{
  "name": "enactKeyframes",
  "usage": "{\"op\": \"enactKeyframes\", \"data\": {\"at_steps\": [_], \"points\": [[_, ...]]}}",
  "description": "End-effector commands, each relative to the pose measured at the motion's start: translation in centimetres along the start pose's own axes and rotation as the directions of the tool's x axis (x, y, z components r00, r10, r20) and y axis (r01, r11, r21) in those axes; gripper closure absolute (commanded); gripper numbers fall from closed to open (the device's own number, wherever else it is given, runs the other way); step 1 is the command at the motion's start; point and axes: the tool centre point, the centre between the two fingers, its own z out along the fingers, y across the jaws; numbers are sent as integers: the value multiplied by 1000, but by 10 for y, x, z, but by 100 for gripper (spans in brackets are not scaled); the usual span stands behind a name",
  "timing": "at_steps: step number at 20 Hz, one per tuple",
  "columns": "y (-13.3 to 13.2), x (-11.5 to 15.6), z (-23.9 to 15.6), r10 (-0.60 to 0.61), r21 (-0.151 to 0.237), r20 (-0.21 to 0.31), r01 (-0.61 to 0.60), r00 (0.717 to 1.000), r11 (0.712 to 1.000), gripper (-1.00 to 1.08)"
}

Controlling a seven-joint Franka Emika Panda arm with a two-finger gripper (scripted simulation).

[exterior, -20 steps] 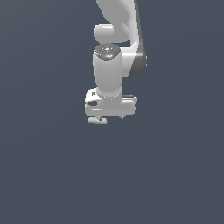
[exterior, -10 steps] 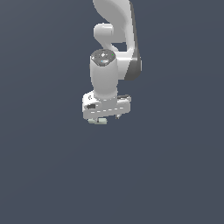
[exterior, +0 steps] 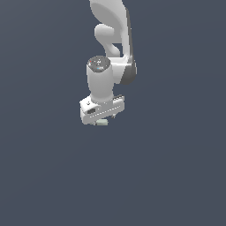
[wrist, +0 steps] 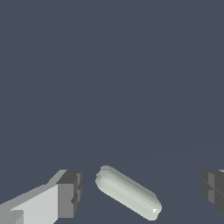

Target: Pick up the object and move it to a goal position.

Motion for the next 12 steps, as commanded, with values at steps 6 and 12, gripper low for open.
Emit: {"op": "enactKeyframes", "data": {"at_steps": [6,12], "points": [[6,-19,18,-199,0,11,199,980,980,-92],[9,-33,31,-353,4,17,353,936,936,-92]]}}
